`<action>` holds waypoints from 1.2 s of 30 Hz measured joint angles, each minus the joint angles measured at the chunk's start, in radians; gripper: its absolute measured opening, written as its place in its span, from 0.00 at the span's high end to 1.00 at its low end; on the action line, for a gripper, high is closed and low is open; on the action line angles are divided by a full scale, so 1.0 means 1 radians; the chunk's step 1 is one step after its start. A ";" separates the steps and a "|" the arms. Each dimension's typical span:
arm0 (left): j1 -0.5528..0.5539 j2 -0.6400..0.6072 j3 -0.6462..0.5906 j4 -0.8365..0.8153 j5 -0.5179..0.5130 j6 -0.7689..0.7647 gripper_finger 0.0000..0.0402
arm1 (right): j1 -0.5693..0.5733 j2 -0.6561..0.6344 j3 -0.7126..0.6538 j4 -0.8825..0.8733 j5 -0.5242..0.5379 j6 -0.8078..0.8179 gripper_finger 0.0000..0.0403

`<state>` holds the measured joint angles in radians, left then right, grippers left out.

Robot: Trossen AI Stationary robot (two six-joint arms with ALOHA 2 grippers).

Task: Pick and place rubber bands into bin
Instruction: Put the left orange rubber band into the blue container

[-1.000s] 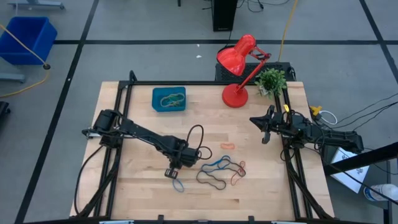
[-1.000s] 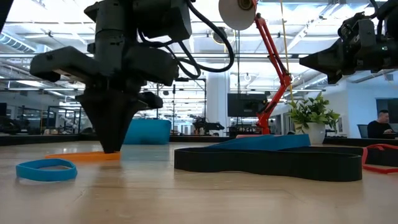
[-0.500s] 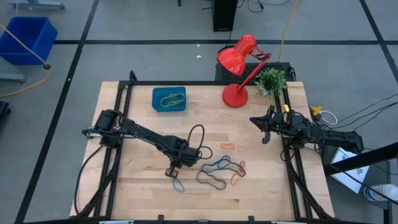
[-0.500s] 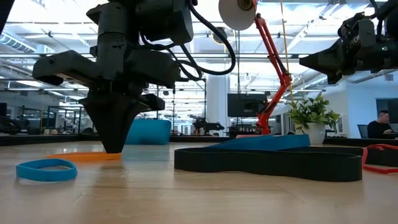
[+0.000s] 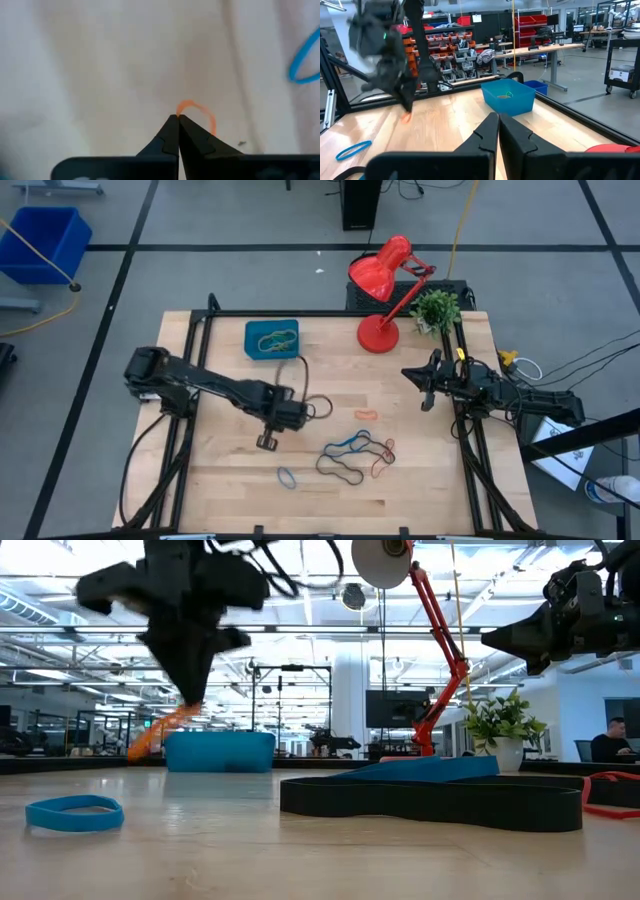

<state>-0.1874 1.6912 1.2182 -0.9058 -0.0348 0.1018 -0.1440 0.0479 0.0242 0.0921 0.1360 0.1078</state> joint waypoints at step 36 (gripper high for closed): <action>0.674 -0.106 0.003 0.138 -0.350 0.015 0.99 | 0.000 0.001 0.000 -0.015 0.002 -0.019 0.98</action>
<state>0.4865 1.5854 1.2209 -0.7675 -0.3845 0.1171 -0.1444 0.0486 0.0239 0.0772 0.1375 0.0887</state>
